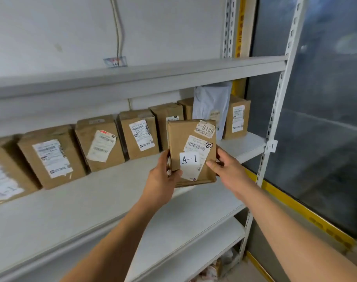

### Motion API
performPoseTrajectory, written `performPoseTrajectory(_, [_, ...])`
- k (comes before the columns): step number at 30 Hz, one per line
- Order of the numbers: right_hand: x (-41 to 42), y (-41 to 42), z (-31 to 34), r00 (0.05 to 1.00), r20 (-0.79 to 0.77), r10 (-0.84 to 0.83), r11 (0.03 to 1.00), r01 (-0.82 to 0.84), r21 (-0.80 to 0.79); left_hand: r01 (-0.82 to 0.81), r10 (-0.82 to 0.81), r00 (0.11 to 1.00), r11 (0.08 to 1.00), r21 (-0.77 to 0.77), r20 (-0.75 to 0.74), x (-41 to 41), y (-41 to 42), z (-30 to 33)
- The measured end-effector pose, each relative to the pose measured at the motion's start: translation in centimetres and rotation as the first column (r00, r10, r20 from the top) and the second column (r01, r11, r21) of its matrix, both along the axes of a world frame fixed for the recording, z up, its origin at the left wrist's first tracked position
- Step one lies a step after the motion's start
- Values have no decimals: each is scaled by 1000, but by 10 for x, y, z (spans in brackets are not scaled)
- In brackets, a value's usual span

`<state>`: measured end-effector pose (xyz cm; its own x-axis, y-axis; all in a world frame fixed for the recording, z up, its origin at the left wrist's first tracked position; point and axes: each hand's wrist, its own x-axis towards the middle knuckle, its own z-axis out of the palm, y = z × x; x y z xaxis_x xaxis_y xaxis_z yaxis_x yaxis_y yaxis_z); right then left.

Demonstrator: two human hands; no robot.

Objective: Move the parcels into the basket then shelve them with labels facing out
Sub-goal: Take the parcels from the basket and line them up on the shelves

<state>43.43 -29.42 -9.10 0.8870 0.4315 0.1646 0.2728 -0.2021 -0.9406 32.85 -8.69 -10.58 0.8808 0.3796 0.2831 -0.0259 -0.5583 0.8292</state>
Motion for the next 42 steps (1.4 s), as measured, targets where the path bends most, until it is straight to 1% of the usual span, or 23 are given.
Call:
performPoseTrajectory(7, [91,50,-13,998,29,64,997,-62,-44,-135,135,991,991,25,12,60,23,3])
performPoseTrajectory(10, [129,62,-19,997,28,71,996,-70,-48,-152,151,988,988,22,32,86,26,-2])
performPoseTrajectory(13, [161,73,-27,995,38,92,993,-89,-76,-199,199,980,980,8,20,109,28,-8])
performPoseTrajectory(15, [179,79,-33,993,51,106,991,-101,-92,-231,231,973,973,24,31,124,32,-14])
performPoseTrajectory(20, [202,93,-38,989,59,135,991,-133,-27,-279,279,960,959,47,14,150,42,-19])
performPoseTrajectory(22, [208,97,-36,991,56,122,992,-120,-34,-281,281,960,960,11,18,157,46,-19])
performPoseTrajectory(25, [215,104,-38,993,70,95,995,-92,-47,-256,258,966,960,-118,5,165,51,-20])
performPoseTrajectory(27, [219,107,-42,994,74,85,995,-81,-54,-221,227,974,959,-176,15,170,57,-23])
performPoseTrajectory(30, [221,109,-43,992,106,75,997,-71,-39,-178,190,981,958,-224,32,178,62,-25])
performPoseTrajectory(32, [222,110,-44,993,91,68,998,-67,-19,-154,171,984,956,-251,49,182,63,-26])
performPoseTrajectory(34, [224,112,-44,996,70,58,998,-57,-19,-166,184,982,951,-260,44,184,62,-26])
performPoseTrajectory(38, [224,113,-45,996,76,52,999,-51,-16,-190,199,980,957,-220,19,184,62,-25])
performPoseTrajectory(42, [224,114,-47,994,99,45,999,-44,-13,-224,225,974,971,-81,-6,181,60,-22])
